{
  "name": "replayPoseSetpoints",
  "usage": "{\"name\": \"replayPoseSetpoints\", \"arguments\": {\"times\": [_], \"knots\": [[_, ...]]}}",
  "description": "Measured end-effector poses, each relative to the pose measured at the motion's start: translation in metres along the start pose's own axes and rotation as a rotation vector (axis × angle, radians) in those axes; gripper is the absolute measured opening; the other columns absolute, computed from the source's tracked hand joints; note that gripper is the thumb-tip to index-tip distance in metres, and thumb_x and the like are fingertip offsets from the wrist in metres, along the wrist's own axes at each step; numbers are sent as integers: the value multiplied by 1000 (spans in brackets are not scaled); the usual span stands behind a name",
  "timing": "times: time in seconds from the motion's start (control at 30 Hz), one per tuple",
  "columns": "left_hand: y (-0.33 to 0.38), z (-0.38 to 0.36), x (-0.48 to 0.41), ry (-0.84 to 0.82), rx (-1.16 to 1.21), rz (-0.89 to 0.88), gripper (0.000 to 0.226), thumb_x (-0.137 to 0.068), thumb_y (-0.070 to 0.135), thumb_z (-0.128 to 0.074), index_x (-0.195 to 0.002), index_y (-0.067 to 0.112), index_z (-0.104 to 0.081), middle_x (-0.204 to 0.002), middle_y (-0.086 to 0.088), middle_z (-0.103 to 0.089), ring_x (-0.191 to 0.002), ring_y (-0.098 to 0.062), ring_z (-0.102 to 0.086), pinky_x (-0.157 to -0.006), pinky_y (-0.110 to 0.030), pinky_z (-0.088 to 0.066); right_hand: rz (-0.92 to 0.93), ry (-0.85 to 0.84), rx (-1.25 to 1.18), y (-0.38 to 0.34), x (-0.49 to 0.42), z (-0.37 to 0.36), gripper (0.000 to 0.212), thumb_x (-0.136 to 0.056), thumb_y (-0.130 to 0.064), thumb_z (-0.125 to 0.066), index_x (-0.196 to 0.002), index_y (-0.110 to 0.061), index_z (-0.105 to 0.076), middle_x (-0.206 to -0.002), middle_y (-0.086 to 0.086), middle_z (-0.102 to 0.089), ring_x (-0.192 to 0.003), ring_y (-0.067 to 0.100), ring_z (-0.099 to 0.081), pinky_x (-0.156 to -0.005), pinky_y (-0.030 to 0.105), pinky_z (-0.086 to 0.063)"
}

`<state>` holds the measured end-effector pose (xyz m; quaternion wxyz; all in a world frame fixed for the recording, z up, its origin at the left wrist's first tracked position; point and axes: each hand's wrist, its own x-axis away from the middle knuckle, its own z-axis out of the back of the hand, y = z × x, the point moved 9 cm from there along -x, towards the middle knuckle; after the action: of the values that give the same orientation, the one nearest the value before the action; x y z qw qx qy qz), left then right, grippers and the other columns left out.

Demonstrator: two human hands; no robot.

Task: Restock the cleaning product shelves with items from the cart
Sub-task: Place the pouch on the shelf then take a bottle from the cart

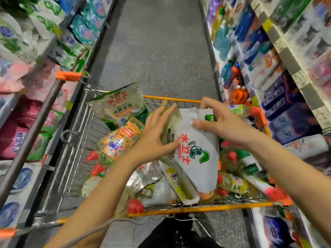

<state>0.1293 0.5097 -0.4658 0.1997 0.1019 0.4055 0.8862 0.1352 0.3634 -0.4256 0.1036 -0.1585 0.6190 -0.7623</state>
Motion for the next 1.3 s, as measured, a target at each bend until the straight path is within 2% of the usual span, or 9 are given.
{"name": "replayPoseSetpoints", "arguments": {"times": [0.1,0.23,0.33,0.43,0.57,0.63,0.8,0.93,1.3], "knots": [[15,13,-26,-105,-46,-85,109,-62,65,-74,-145,51,-4,-160,13,-7,-147,-7,-6,-121,-42,-8,75,-203,260,-52,-8,4,25,-87,2,-65,-82,-6,-42,-69,1,-43,-64,8,-43,-53,18,-36],[32,10,-50,-91,-55,-106,64,-58,67,-70,-115,51,-46,-118,31,-58,-120,1,-48,-119,-48,-12,153,-304,601,-91,-15,7,21,-86,-4,-68,-84,-8,-48,-78,-4,-48,-75,10,-45,-66,27,-37],[37,-3,-52,4,279,-88,36,-74,22,-81,-96,41,-59,-82,29,-67,-80,10,-60,-83,-19,-47,195,-180,919,-101,-15,23,22,-88,-21,-68,-95,-21,-46,-85,-15,-51,-86,10,-49,-74,22,-38],[36,-13,-54,127,417,-38,28,-81,16,-73,-95,37,-62,-83,24,-70,-81,4,-65,-79,-22,-53,203,147,1262,-107,2,51,56,-84,-31,-71,-132,-33,-41,-135,1,-49,-115,29,-53,-96,43,-44],[29,-26,-60,148,683,98,25,-76,33,-76,-96,24,-64,-95,6,-74,-94,-15,-69,-87,-39,-54,377,744,901,-109,88,96,85,-78,-37,-76,-146,-17,-30,-151,9,-30,-140,27,-30,-115,36,-24],[40,-33,-64,101,767,101,31,-74,35,-72,-100,20,-64,-99,2,-74,-96,-19,-69,-87,-40,-55,251,908,588,-67,128,120,86,-76,-44,-76,-144,-20,-28,-147,0,-33,-137,17,-34,-113,28,-28],[99,-73,-76,-51,912,41,24,-82,22,-67,-104,14,-62,-97,2,-75,-90,-15,-70,-81,-32,-57,-87,744,-132,29,173,113,78,-66,-36,-87,-130,-20,-45,-124,-3,-64,-112,8,-62,-94,27,-52],[171,-114,-70,-157,896,-60,26,-80,22,-73,-103,17,-62,-95,6,-75,-90,-13,-69,-83,-33,-56,-58,931,-194,28,250,128,48,-69,-20,-72,-115,-18,-59,-105,-5,-74,-95,13,-70,-78,28,-58],[430,-217,8,-520,854,-576,48,-67,38,-75,-108,28,-54,-104,11,-70,-98,-5,-65,-82,-20,-52,127,1573,-110,-51,512,151,45,-64,-21,-79,-105,-18,-61,-96,-4,-76,-87,13,-72,-72,28,-58]]}}
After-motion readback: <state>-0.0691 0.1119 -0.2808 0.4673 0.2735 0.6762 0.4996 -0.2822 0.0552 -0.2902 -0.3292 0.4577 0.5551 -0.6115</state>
